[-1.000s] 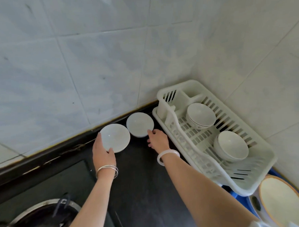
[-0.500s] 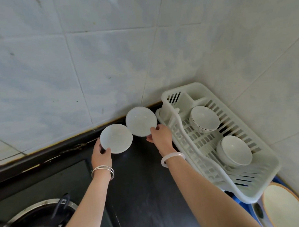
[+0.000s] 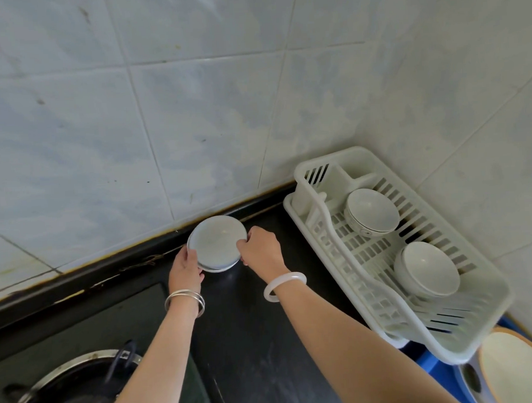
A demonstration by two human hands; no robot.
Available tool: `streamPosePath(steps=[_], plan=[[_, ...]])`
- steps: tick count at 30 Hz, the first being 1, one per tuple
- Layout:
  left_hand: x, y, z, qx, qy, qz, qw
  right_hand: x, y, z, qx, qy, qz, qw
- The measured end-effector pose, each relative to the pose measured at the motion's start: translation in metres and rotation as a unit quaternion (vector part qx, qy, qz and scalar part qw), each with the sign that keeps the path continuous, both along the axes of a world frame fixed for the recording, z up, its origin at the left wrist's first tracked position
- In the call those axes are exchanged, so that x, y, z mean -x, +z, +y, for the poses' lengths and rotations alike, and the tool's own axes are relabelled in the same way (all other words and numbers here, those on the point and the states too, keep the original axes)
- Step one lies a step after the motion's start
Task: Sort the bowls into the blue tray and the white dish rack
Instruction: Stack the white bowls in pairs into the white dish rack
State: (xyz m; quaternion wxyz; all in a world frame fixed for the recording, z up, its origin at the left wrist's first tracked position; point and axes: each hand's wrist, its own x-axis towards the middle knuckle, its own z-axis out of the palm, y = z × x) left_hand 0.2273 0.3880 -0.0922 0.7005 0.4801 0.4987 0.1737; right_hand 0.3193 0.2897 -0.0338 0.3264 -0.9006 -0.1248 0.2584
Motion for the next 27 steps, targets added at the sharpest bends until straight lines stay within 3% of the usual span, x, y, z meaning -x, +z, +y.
streamPosePath(steps=[8, 12, 14, 19, 23, 27], plan=[[-0.004, -0.002, 0.010, -0.025, -0.037, 0.043, 0.998, -0.009, -0.012, 0.003, -0.017, -0.006, 0.051, 0.999], [-0.008, 0.002, 0.011, -0.032, -0.039, 0.054, 0.997, -0.013, -0.015, 0.003, -0.109, -0.037, 0.220, 0.969], [-0.010, 0.006, 0.009, -0.035, -0.039, 0.069, 0.996, -0.013, -0.016, 0.001, -0.144, -0.043, 0.249, 0.957], [-0.010, 0.030, -0.007, -0.082, -0.071, 0.065, 0.992, -0.009, -0.007, -0.025, -0.221, -0.078, 0.237, 0.943], [-0.025, 0.070, -0.032, -0.148, -0.143, 0.028, 0.978, -0.010, 0.029, -0.066, -0.275, -0.118, 0.178, 0.937], [-0.056, 0.115, -0.070, -0.153, -0.223, -0.039, 0.962, -0.020, 0.074, -0.119, -0.302, -0.189, 0.101, 0.929]])
